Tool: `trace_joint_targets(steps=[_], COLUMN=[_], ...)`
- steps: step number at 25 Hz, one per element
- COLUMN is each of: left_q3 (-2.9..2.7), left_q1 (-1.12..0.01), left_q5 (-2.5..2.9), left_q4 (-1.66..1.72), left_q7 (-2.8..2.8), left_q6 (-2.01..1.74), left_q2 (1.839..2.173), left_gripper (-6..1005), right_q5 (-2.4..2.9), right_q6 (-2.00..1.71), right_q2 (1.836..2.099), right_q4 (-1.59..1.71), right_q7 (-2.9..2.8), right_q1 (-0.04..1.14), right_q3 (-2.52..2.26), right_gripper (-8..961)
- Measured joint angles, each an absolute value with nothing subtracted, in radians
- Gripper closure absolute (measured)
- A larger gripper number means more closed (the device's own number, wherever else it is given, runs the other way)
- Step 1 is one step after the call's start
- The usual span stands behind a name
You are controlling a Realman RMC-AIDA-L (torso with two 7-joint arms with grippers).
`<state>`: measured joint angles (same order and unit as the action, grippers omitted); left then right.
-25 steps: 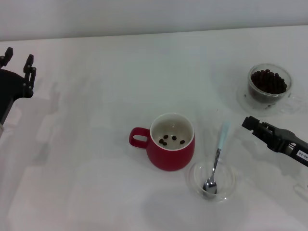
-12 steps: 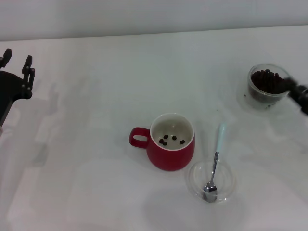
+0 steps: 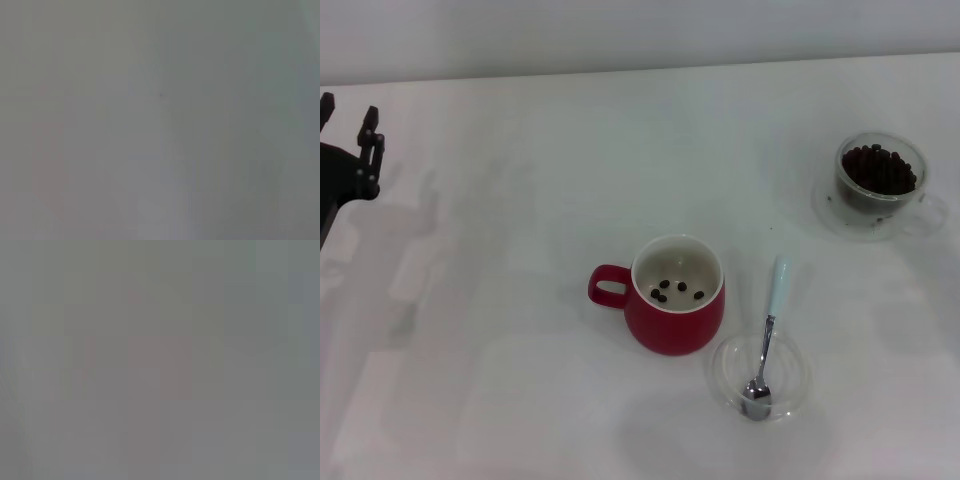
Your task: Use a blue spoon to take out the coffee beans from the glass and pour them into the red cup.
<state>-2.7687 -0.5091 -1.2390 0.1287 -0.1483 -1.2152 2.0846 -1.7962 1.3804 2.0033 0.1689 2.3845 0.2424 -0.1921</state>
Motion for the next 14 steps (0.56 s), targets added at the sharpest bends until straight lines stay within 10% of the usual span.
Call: trace_joint_targets(steps=[14], left_q3=[-2.715], left_q1=[-0.432], left_q5=[-1.241], left_q4=[0.148], left_q7=[-0.147], left_q6=[-1.29], left_q2=[2.087], left_gripper=[575], right_q5=[-1.898], right_q6=[1.249], right_q2=[2.002], right_q4=[0.132], right_q7=[2.656], right_q1=[0.272], right_q3=[-0.104], right_gripper=[757])
